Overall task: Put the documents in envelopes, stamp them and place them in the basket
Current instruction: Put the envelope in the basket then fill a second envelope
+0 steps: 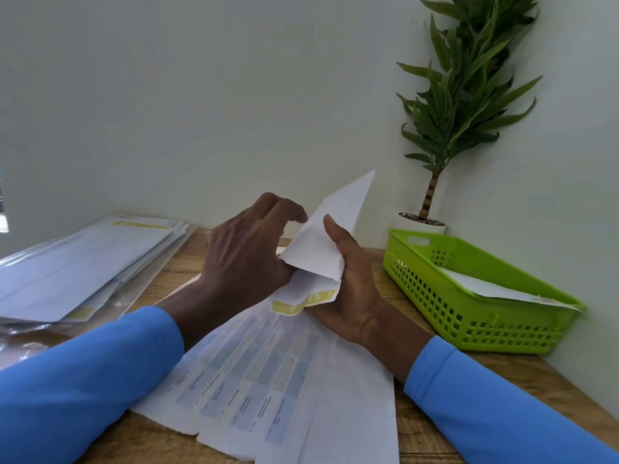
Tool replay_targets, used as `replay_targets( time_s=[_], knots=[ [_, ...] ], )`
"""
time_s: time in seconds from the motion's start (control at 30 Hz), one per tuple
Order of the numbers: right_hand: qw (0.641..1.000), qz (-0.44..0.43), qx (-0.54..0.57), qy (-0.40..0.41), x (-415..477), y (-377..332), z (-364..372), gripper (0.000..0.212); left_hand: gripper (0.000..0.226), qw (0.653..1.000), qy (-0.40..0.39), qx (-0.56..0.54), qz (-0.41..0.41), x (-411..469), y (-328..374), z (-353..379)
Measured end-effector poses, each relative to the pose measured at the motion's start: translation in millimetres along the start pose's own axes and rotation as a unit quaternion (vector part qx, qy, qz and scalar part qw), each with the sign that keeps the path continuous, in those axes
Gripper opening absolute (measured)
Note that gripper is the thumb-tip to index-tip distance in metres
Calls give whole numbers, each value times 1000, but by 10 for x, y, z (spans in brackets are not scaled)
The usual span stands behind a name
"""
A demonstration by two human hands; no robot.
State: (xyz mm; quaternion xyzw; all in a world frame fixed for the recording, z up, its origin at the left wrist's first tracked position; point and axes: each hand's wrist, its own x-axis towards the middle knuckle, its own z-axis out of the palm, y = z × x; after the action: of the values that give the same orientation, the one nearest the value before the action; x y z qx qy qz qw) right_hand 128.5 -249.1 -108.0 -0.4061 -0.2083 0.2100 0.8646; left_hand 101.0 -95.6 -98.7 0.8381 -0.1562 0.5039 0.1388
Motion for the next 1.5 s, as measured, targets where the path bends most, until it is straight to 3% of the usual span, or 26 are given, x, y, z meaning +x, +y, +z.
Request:
replay_targets(
  time_s=[0.23, 0.37, 0.43, 0.53, 0.67, 0.8, 0.93, 1.03, 1.2, 1.3, 1.5],
  knots=[
    [995, 35, -68, 64, 76, -150, -148, 43, 37, 993, -74, -33, 83, -30, -25, 42],
    [987, 66, -56, 135, 106, -303, -323, 54, 61, 975, -151, -83, 140, -28, -23, -1],
    [982, 37, -86, 164, 124, -357, -388, 57, 57, 971, -162, -58, 166, -36, -10, 6],
    [972, -8, -123, 200, 129, -407, -405, 43, 34, 969, -154, -43, 188, -44, -8, 34],
    [964, -11, -146, 221, 134, -395, -389, 39, 19, 971, -144, -101, 162, -27, 11, 44],
    [967, 9, -137, 217, 127, -351, -369, 39, 21, 981, -102, -95, 135, -47, -26, 83],
    [974, 22, -103, 202, 134, -335, -353, 37, 18, 983, -42, -27, 176, -52, 5, 82],
    [977, 23, -67, 203, 128, -345, -351, 42, 32, 974, -57, -9, 220, -54, 31, 77],
    [979, 30, -125, 157, 141, -263, -316, 37, 21, 971, -45, -4, 237, -51, 42, 103],
    [979, 34, -157, 127, 156, -157, -301, 49, 18, 971, -43, -2, 235, -38, 27, 95],
    [977, 31, -147, 151, 179, -131, -276, 77, 14, 982, -9, -10, 187, 34, 42, 9]
  ],
)
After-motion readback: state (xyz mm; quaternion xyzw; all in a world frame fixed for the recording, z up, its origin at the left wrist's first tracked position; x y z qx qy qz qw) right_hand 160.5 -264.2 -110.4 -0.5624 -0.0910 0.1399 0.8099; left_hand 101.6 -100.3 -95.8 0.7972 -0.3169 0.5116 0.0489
